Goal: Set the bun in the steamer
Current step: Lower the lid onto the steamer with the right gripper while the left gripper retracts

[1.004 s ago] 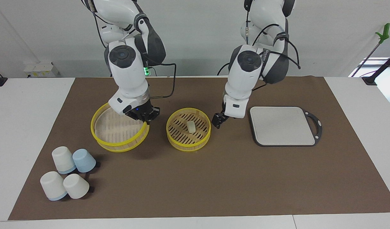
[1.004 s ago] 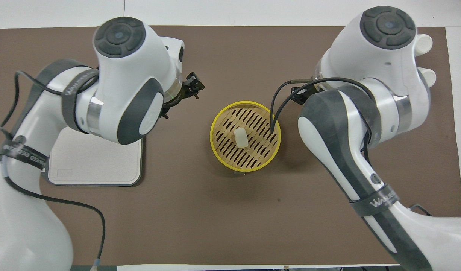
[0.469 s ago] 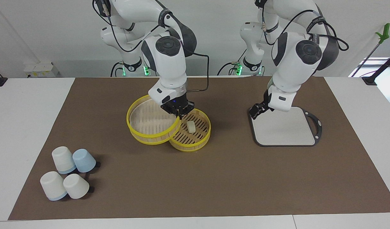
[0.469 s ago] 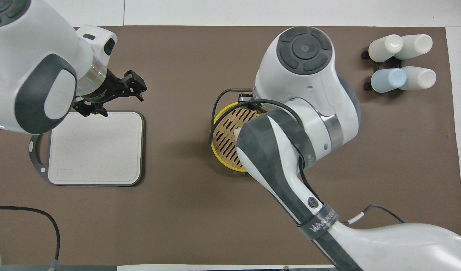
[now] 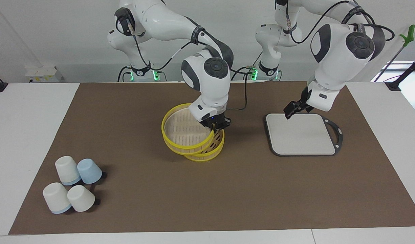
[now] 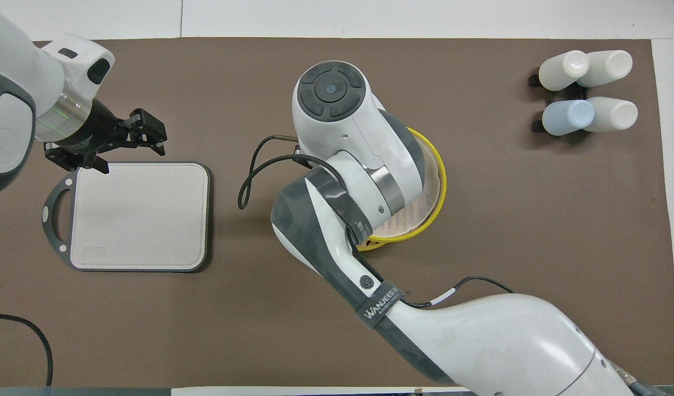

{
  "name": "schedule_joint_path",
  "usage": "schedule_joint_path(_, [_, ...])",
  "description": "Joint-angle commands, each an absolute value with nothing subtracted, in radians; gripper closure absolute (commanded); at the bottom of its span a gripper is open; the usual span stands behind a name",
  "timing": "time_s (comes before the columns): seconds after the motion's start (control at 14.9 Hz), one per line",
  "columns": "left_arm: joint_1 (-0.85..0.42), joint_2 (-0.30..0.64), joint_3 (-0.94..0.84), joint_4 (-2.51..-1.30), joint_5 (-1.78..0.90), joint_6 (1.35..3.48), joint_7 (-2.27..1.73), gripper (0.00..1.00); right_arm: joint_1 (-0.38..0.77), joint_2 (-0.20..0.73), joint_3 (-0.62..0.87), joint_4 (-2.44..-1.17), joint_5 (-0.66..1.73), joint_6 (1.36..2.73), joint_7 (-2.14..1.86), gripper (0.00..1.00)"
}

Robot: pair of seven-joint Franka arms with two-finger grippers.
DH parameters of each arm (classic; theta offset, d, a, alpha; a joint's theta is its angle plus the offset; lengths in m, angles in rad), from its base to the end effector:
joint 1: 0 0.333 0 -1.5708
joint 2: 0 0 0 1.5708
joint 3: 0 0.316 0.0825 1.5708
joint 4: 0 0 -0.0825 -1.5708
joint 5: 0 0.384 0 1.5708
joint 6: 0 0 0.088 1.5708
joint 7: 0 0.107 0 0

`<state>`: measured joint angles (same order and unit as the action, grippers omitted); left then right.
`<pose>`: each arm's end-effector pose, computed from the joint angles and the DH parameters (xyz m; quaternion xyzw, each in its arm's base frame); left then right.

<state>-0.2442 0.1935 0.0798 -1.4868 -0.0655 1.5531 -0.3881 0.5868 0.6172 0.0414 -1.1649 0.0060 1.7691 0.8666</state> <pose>0.5960 -0.1104 0.5504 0.9913 0.1126 -0.0677 0.0068 0.5946 0.4226 0.4352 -0.9922 0.1232 0.0147 0.0067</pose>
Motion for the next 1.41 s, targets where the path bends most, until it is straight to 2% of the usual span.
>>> schedule_joint_path(0.0, [-0.216, 0.146, 0.071, -1.522, -0.046, 1.520, -0.328, 0.00, 0.618, 0.657, 0.031, -1.092, -0.003, 1.741, 0.908, 1.00])
schedule_joint_path(0.54, [-0.114, 0.068, 0.072, -1.545, -0.044, 1.460, -0.144, 0.00, 0.626, 0.649, 0.034, -1.164, -0.008, 1.853, 0.897, 1.00])
schedule_joint_path(0.67, [-0.092, 0.058, 0.072, -1.546, -0.044, 1.459, -0.091, 0.00, 0.624, 0.638, 0.034, -1.219, -0.008, 1.897, 0.891, 1.00])
schedule_joint_path(1.0, [0.063, 0.048, -0.099, -1.557, -0.044, 1.436, -0.086, 0.00, 0.626, 0.615, 0.034, -1.278, -0.008, 1.927, 0.879, 1.00])
schedule_joint_path(1.21, [0.067, -0.007, -0.103, -1.646, -0.044, 1.450, -0.081, 0.00, 0.632, 0.604, 0.034, -1.292, -0.008, 1.924, 0.881, 1.00])
schedule_joint_path(1.34, [0.055, -0.002, -0.098, -1.643, -0.044, 1.492, -0.077, 0.00, 0.635, 0.603, 0.034, -1.293, -0.008, 1.921, 0.881, 1.00])
